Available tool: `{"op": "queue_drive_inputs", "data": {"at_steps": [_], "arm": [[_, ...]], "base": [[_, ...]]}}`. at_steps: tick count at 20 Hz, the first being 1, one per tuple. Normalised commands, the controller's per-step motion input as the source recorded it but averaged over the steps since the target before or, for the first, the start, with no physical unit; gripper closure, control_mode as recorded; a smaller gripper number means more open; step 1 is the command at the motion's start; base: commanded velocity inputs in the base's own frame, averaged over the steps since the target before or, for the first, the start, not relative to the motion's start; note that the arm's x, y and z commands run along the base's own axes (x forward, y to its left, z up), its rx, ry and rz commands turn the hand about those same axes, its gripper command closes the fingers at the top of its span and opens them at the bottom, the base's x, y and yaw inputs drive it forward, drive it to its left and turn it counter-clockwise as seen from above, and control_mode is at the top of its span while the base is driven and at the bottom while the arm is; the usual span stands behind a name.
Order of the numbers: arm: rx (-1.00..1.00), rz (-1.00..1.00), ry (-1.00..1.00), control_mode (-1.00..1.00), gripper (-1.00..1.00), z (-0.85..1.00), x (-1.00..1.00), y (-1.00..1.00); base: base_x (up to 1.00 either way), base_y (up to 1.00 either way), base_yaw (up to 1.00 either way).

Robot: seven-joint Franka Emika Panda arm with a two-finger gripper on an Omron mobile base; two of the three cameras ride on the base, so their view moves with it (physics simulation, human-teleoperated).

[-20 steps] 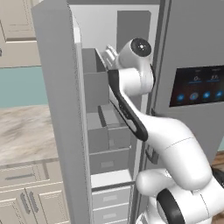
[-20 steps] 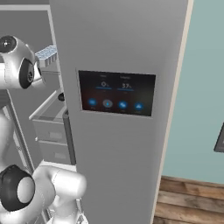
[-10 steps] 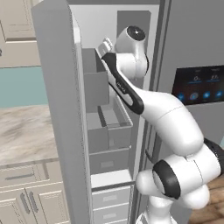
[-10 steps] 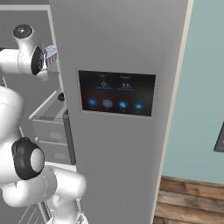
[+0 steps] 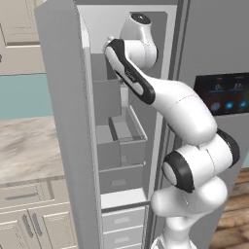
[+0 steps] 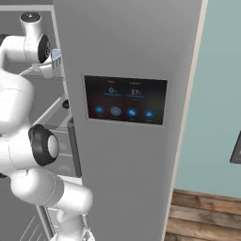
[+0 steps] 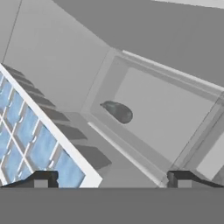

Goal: Open the freezer door, pick up the ice cube tray from the freezer, and place it on the dining counter.

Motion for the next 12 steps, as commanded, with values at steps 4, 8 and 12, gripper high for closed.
{"op": "queue_drive_inputs", "data": {"at_steps": [4, 8, 12], "arm": [[0.0, 0.05, -0.07, -1.0, -1.0, -0.44, 0.19, 0.45], [0.0, 0.0, -0.04, -1.0, -1.0, -0.11, 0.62, 0.23], [0.0, 0.03, -0.09, -1.0, -1.0, -0.45, 0.57, 0.25]], "base": [[0.0, 0.0, 0.0], [0.0, 0.0, 0.0], [0.0, 0.0, 0.0]]}}
